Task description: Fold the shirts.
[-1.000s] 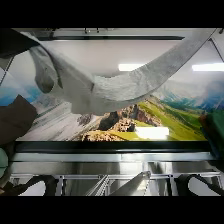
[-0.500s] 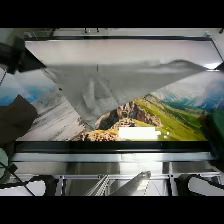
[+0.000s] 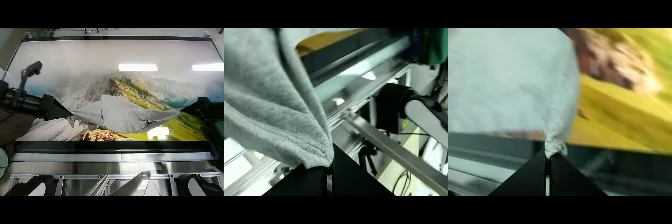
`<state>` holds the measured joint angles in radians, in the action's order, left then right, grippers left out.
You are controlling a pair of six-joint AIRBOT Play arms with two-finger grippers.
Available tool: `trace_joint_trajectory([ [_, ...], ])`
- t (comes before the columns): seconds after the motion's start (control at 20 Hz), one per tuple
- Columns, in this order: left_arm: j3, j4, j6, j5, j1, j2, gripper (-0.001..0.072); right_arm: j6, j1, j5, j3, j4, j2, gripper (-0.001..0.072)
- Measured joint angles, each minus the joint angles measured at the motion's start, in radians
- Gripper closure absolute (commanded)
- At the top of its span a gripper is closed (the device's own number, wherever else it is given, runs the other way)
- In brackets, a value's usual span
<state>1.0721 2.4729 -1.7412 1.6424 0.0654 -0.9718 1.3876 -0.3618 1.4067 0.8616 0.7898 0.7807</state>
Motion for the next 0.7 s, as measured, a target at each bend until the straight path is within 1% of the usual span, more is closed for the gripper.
trace_joint_trajectory([
  [0.1,0.113,0.078,-0.007,-0.028,0.059,0.064,0.0688,-0.070,-0.003,-0.031,0.080,-0.150,-0.072,0.0697],
  [0.15,0.219,0.114,-0.008,-0.029,0.104,0.068,0.0688,-0.105,-0.005,-0.044,0.151,-0.217,-0.084,0.0698],
  [0.25,0.520,0.190,-0.013,-0.018,0.206,0.031,0.0687,-0.160,-0.010,-0.087,0.350,-0.310,-0.069,0.0698],
  [0.35,0.861,0.241,-0.017,-0.014,0.297,-0.048,0.0687,-0.180,-0.012,-0.135,0.576,-0.319,-0.012,0.0698],
  [0.4,1.007,0.255,-0.018,-0.011,0.340,-0.097,0.0687,-0.163,-0.012,-0.158,0.663,-0.288,0.028,0.0699],
  [0.45,1.107,0.265,-0.009,-0.010,0.374,-0.145,0.0687,-0.129,-0.012,-0.182,0.732,-0.239,0.084,0.0699],
  [0.5,1.147,0.269,-0.001,-0.010,0.394,-0.189,0.0687,-0.096,-0.011,-0.195,0.775,-0.189,0.150,0.0700],
  [0.55,1.137,0.269,0.002,-0.013,0.399,-0.230,0.0688,-0.061,-0.011,-0.201,0.806,-0.145,0.233,0.0700],
  [0.6,1.078,0.267,-0.008,-0.022,0.394,-0.269,0.0689,-0.034,-0.010,-0.201,0.824,-0.117,0.320,0.0700],
  [0.7,0.894,0.254,-0.066,-0.056,0.362,-0.344,0.0691,0.013,-0.003,-0.185,0.843,-0.076,0.509,0.0699],
])
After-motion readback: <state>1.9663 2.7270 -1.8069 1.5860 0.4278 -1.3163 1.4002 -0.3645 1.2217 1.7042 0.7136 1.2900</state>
